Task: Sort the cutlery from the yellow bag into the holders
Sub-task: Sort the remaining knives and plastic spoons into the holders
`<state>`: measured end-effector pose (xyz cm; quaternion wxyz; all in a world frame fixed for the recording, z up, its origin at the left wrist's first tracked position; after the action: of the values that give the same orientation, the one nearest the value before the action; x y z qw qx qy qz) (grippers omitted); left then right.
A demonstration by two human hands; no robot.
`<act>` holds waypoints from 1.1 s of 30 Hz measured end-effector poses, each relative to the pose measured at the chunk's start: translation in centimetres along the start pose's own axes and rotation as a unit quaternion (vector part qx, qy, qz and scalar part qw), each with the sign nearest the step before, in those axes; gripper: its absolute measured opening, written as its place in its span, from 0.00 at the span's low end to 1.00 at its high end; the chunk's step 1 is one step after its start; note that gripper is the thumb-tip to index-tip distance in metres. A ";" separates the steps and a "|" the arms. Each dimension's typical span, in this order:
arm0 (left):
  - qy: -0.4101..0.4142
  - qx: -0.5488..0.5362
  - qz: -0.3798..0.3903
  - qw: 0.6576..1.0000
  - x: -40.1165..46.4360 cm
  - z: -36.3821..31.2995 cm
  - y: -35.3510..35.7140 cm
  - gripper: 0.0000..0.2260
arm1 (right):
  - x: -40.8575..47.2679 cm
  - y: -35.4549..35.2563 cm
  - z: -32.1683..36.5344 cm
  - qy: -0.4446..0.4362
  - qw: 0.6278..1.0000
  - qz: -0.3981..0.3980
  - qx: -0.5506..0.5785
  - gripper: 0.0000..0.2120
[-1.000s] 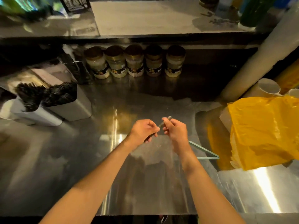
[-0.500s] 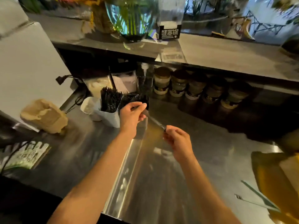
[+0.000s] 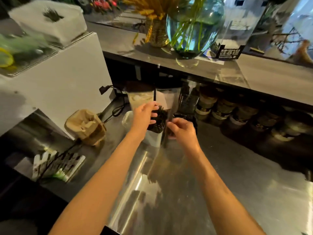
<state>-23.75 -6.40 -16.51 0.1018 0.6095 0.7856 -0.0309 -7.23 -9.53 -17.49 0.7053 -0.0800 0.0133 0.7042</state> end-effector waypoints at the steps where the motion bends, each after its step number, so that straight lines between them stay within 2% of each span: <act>1: -0.013 -0.006 -0.022 1.000 0.8 0.5 -1.2 0.10 | 0.9 0.3 0.5 -0.012 1.000 -0.006 -0.006 0.04; 6: -0.012 0.002 -0.101 0.995 3.3 2.6 -5.9 0.09 | 5.5 2.3 2.0 -0.064 0.993 -0.053 -0.081 0.07; 8: -0.001 0.021 -0.113 0.993 3.9 3.2 -7.2 0.07 | 6.7 3.3 2.0 -0.060 0.994 -0.061 -0.071 0.04; 11: -0.004 0.040 -0.111 0.993 5.5 4.5 -8.9 0.07 | 7.9 4.7 2.1 -0.100 0.985 -0.063 -0.123 0.03; 15: -0.050 0.078 -0.108 0.990 7.6 6.7 -10.6 0.18 | 8.2 5.6 1.4 -0.143 0.972 -0.066 -0.176 0.05; 19: -0.090 0.059 -0.105 0.989 8.7 9.4 -11.3 0.23 | 8.9 7.6 0.7 -0.186 0.946 -0.027 -0.264 0.17; 21: -0.099 0.040 -0.104 0.989 9.0 10.3 -11.3 0.26 | 8.7 9.3 0.2 -0.205 0.920 0.017 -0.333 0.16; 22: -0.099 0.039 -0.100 0.989 9.3 10.9 -11.4 0.26 | 8.5 10.3 -0.3 -0.213 0.892 0.040 -0.397 0.16; 25: -0.122 0.041 -0.086 0.988 9.7 12.3 -11.6 0.28 | 7.8 12.1 -2.6 -0.217 0.764 0.078 -0.603 0.25; 26: -0.124 0.040 -0.079 0.988 9.9 12.6 -11.7 0.28 | 7.9 12.3 -3.1 -0.207 0.745 0.087 -0.628 0.28; 28: -0.119 0.053 -0.076 0.989 10.4 12.5 -12.0 0.25 | 8.2 12.3 -3.0 -0.193 0.753 0.090 -0.623 0.27; 29: -0.120 0.066 -0.080 0.987 10.5 12.3 -12.2 0.24 | 8.3 12.1 -2.5 -0.193 0.774 0.079 -0.598 0.25; 31: -0.133 0.068 -0.090 0.985 11.0 12.5 -12.8 0.20 | 7.8 11.5 -0.8 -0.215 0.834 0.023 -0.507 0.25; 33: -0.145 0.041 -0.055 0.987 11.4 13.3 -12.6 0.17 | 7.0 10.9 0.3 -0.227 0.900 -0.016 -0.372 0.21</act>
<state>-37.00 -1.11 -32.74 0.1874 0.5580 0.7931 -0.1564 -18.10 -2.65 -19.14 0.6192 -0.1747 -0.4116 0.6455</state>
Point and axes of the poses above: each hand's wrist, its own x-axis towards the middle knuckle, its own y-axis out of the palm, z = x × y, the point moved 7 cm from there along x, towards the middle knuckle
